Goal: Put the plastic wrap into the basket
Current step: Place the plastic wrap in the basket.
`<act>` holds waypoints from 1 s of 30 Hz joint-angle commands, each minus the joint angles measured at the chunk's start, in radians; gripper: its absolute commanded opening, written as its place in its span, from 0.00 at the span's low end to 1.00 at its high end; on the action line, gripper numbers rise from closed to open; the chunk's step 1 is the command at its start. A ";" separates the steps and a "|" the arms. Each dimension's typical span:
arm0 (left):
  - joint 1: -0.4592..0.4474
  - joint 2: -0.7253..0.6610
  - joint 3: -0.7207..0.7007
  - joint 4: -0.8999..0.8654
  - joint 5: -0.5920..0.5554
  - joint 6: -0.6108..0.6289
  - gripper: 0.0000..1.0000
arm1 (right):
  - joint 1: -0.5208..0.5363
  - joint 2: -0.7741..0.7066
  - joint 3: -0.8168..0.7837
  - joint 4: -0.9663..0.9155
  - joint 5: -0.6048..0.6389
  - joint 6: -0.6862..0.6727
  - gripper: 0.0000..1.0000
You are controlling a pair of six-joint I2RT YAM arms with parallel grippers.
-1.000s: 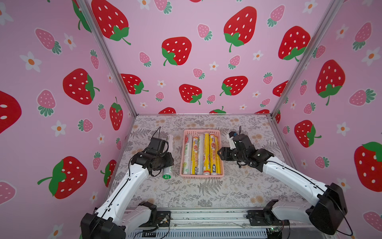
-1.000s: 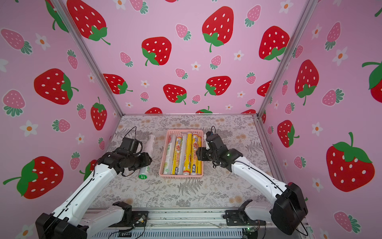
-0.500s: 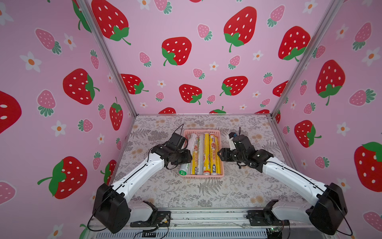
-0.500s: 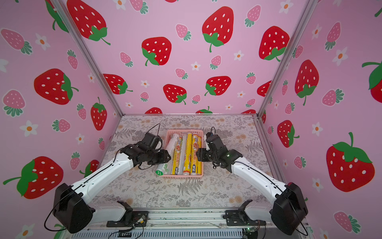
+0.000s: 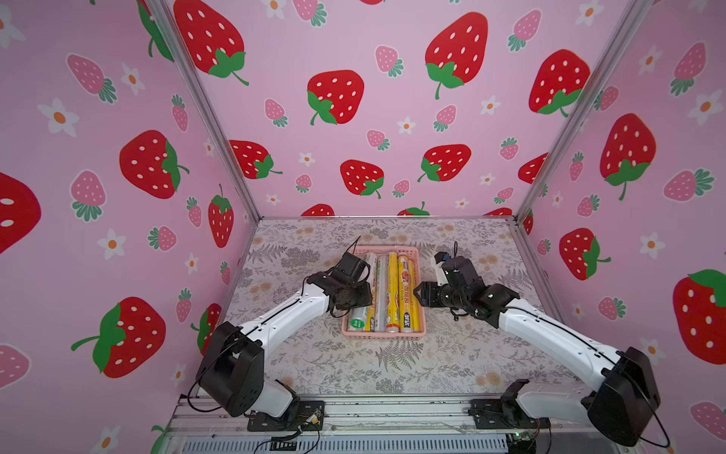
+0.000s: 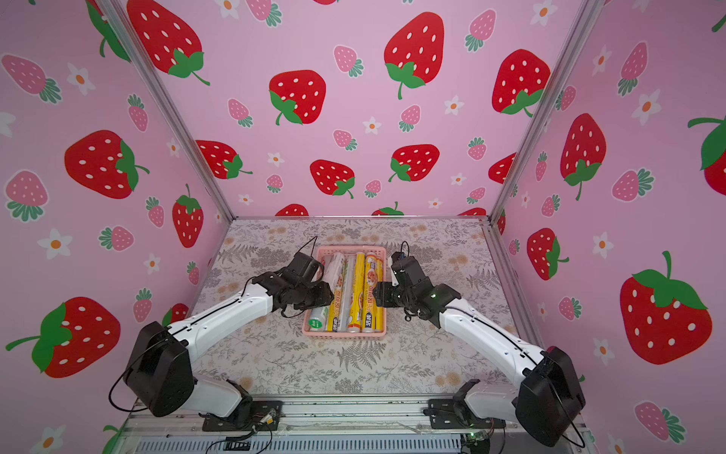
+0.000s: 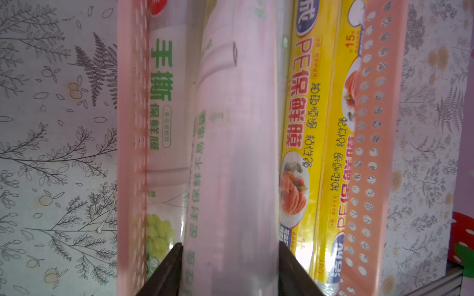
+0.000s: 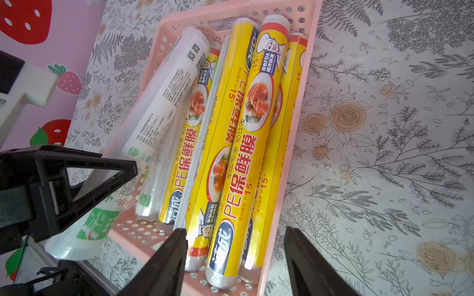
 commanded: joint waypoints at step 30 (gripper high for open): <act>-0.087 0.161 0.026 0.184 -0.157 -0.038 0.55 | -0.002 -0.028 -0.036 -0.002 0.018 -0.012 0.65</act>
